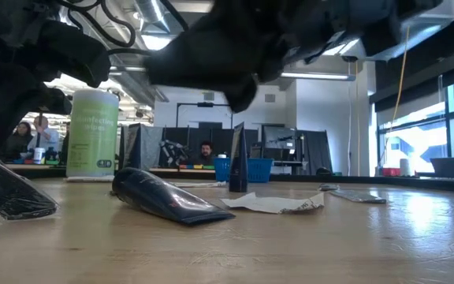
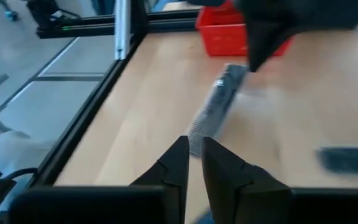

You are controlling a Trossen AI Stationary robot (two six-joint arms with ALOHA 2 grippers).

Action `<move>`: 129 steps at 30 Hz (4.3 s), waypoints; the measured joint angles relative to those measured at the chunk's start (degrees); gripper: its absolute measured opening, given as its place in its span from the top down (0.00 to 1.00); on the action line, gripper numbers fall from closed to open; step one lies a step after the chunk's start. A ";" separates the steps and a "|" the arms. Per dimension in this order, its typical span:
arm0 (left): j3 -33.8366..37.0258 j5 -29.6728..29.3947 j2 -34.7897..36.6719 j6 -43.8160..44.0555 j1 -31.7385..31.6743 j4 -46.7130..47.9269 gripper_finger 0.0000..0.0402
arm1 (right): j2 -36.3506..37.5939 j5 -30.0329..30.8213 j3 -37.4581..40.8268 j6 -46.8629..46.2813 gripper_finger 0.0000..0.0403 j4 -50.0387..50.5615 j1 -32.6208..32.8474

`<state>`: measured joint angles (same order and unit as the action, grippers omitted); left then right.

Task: Pick & Place Travel size toiletries
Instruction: Put the black hair comb into the red basket

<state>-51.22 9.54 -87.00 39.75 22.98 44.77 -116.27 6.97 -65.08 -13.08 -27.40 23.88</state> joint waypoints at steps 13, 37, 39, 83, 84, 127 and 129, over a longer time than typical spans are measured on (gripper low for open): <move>0.00 -1.02 0.00 0.00 0.19 0.01 1.00 | -9.75 -7.08 -9.43 -7.74 0.83 1.56 -2.60; 0.00 -1.18 -0.02 0.00 0.22 0.01 1.00 | -16.28 -5.69 -17.86 -8.93 0.48 8.79 -3.28; 0.00 -1.18 -0.02 0.00 0.22 -0.02 1.00 | -16.37 -5.52 -17.86 -9.06 0.49 9.04 -3.28; 0.02 -0.99 -2.11 -6.58 -4.39 -11.22 1.00 | -19.10 -12.63 -18.00 -13.77 0.77 10.99 -2.23; 0.02 -0.97 -2.10 -6.58 -4.36 -11.21 1.00 | -19.08 -12.27 -18.01 -13.93 0.78 11.33 -2.23; -0.02 -1.42 -2.03 -11.88 -5.46 -17.84 1.00 | -19.19 -14.30 -17.84 -15.65 0.99 9.58 -3.39; -0.02 -1.41 -2.03 -12.02 -5.46 -17.99 1.00 | -19.19 -14.58 -17.84 -15.36 0.99 9.60 -3.39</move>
<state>-51.24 8.13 -89.03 27.73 17.52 26.79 -135.46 -7.61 -82.91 -28.45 -17.80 20.49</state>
